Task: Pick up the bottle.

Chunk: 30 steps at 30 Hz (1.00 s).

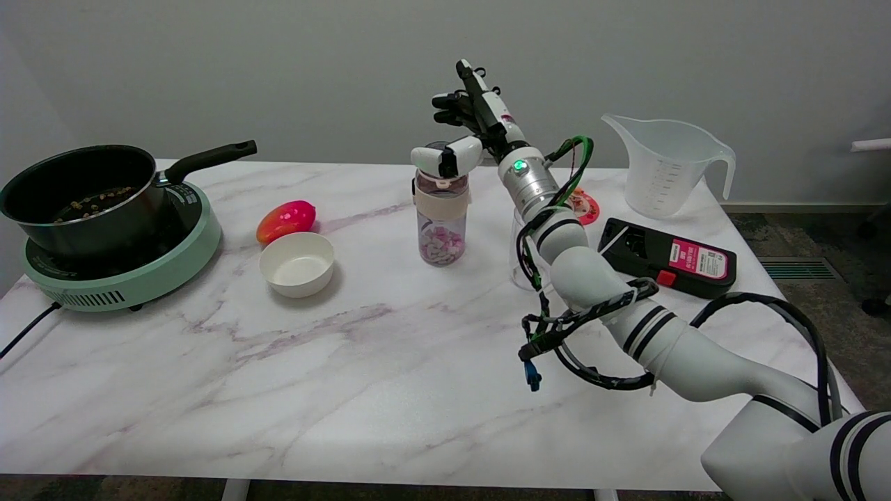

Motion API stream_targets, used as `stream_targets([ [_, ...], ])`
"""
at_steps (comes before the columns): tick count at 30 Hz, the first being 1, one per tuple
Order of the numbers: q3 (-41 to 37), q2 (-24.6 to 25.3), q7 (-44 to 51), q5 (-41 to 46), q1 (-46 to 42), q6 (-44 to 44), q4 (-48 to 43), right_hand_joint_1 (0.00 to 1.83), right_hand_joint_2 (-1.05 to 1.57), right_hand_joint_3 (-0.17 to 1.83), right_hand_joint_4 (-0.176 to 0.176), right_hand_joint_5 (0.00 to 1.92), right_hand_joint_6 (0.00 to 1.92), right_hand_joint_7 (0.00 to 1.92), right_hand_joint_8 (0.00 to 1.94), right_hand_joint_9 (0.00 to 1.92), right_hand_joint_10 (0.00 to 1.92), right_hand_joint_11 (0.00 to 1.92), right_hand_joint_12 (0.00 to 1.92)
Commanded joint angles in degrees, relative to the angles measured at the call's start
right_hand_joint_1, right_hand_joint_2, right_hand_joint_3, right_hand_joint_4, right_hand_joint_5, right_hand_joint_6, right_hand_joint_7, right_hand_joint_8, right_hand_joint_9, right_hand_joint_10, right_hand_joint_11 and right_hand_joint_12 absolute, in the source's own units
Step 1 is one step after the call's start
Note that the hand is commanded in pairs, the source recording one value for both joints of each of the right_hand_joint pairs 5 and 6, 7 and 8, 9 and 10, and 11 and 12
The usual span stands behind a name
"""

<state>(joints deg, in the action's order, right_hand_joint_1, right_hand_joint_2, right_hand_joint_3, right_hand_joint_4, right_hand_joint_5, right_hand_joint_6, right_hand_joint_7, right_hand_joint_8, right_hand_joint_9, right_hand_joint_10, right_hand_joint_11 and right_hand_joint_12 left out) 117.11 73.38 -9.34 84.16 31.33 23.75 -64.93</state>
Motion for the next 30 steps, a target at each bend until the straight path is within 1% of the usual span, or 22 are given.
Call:
stream_targets([
  [1,0.6,0.5,2.1,2.1,-1.6,1.6,-0.9,1.22,-0.40,1.36,0.000,0.00,0.00,0.51,0.51,0.58,0.58,0.43,0.43],
  [30,1.9,0.8,2.2,2.6,-4.6,2.3,-3.9,1.22,-0.38,1.35,0.000,0.00,0.00,0.52,0.52,0.58,0.58,0.41,0.41],
])
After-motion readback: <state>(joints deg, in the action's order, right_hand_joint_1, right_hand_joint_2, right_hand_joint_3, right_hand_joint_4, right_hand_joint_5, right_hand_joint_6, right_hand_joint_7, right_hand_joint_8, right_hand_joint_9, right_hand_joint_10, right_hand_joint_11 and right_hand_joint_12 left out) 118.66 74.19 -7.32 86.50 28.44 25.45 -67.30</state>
